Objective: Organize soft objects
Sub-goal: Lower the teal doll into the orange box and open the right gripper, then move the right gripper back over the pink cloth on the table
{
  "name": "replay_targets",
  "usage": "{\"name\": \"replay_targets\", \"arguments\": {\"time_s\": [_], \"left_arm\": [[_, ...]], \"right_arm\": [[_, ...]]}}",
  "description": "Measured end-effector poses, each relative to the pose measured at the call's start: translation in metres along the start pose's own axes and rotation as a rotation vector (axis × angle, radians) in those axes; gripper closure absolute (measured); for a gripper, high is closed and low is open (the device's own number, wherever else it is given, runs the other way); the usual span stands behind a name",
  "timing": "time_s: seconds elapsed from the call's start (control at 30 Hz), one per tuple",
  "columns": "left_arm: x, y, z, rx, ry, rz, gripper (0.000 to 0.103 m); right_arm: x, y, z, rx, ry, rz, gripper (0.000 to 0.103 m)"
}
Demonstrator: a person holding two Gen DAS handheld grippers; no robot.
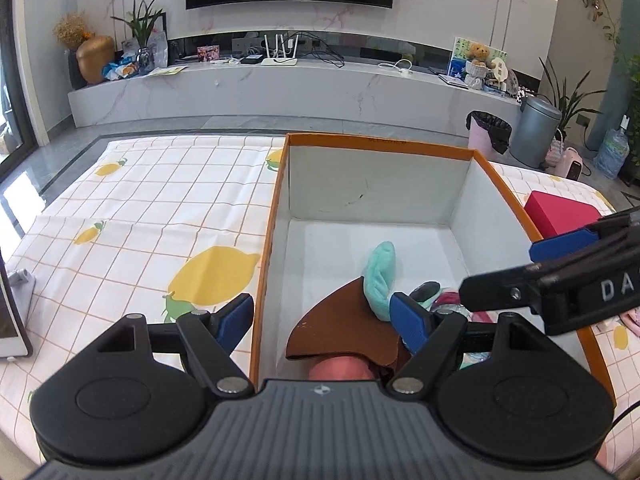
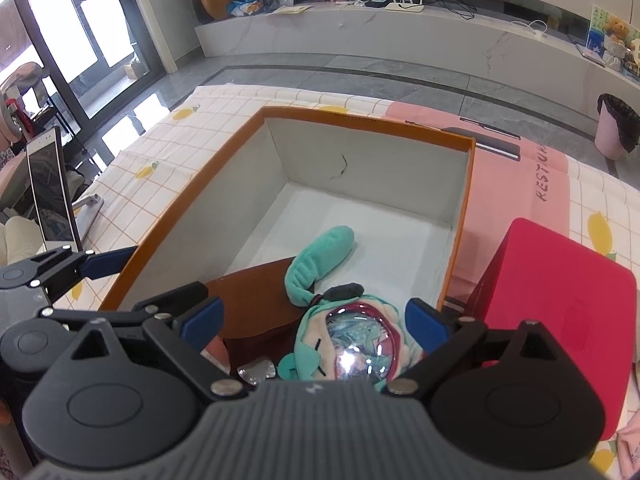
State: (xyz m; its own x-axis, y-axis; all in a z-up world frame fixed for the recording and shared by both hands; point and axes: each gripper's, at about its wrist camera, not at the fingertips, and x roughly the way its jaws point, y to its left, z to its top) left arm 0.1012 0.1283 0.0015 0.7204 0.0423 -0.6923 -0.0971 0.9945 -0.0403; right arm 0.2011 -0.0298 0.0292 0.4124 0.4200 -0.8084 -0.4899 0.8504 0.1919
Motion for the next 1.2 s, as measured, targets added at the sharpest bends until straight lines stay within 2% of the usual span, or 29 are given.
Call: {"name": "replay_targets", "arguments": {"time_s": [0.23, 0.6, 0.77, 1.03, 1.13, 1.2], "left_arm": [[-0.001, 0.010, 0.004, -0.078, 0.021, -0.038, 0.012], [-0.023, 0.005, 0.016, -0.060, 0.023, -0.042, 0.012], [-0.032, -0.007, 0.016, -0.042, 0.014, -0.041, 0.012], [-0.058, -0.028, -0.003, 0.025, -0.019, -0.063, 0.012], [-0.061, -0.039, -0.014, 0.034, 0.006, -0.084, 0.012], [-0.061, -0.046, -0.018, 0.053, 0.043, -0.126, 0.012]], "right_arm": [[-0.010, 0.013, -0.004, -0.044, -0.011, -0.008, 0.008], [-0.035, 0.019, -0.010, -0.072, -0.040, -0.009, 0.007], [-0.052, 0.014, -0.018, -0.062, -0.048, -0.041, 0.007], [-0.083, -0.013, -0.060, -0.054, -0.008, -0.143, 0.007], [-0.097, -0.028, -0.082, -0.038, 0.008, -0.187, 0.007], [-0.109, -0.041, -0.097, -0.008, 0.010, -0.219, 0.007]]}}
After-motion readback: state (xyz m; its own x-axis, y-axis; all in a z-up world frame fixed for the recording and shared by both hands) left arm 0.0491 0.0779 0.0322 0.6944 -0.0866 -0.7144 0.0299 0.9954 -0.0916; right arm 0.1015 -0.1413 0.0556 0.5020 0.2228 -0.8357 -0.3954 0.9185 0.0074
